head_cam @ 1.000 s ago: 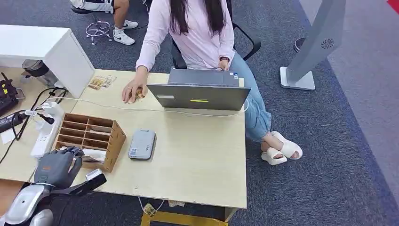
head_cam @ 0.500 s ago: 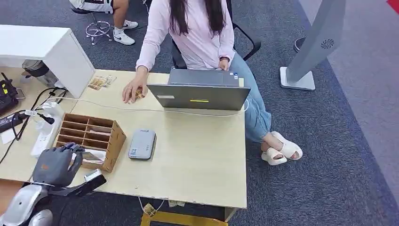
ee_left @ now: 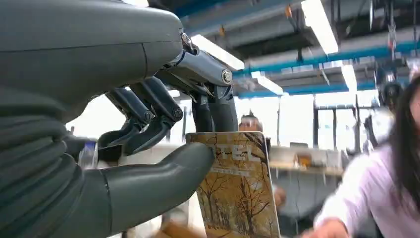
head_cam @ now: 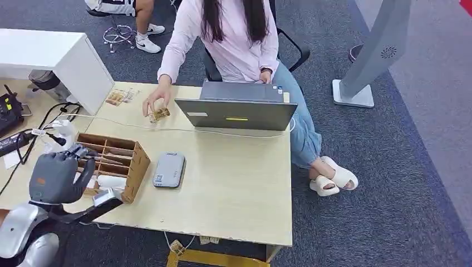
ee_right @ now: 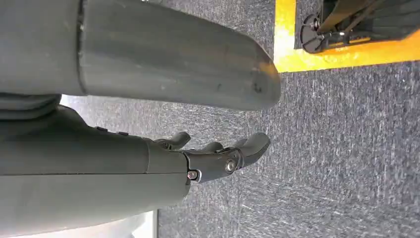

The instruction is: Pass the card to the sensor for recognition and then transmit it.

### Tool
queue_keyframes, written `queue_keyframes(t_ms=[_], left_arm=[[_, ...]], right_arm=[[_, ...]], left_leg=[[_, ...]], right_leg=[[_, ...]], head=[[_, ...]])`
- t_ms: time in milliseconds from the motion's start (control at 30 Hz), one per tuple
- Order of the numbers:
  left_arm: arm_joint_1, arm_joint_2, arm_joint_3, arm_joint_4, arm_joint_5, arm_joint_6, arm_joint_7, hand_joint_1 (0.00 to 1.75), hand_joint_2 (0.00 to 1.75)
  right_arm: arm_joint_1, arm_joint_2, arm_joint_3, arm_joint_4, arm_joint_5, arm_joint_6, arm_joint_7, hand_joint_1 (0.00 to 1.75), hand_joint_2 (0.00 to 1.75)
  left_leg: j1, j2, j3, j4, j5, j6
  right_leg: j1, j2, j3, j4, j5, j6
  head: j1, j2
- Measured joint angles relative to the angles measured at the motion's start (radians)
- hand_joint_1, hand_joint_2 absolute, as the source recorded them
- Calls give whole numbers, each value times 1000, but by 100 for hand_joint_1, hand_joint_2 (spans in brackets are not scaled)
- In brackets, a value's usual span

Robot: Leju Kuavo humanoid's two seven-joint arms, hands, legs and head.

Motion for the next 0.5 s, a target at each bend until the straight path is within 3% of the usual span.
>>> queue_keyframes(t_ms=[200,333,500], left_arm=[[-316,10,-41,252,-93,81,1,175,175],[-542,21,-92,484,-138,96,0,175,175],[-753,22,-162,747,-175,100,4,175,175]], right_arm=[[-13,0,1,0,47,21,-2,0,0],[-18,0,1,0,67,28,-3,0,0],[-18,-1,1,-1,80,34,0,0,0]], left_leg=[[0,-1,0,0,4,-1],[1,0,-1,0,5,-1],[0,2,-1,0,5,-1]], right_leg=[[1,-1,-1,0,4,-2],[1,0,-1,1,6,-3],[1,2,-2,1,7,-3]], head=[[0,0],[0,0],[1,0]])
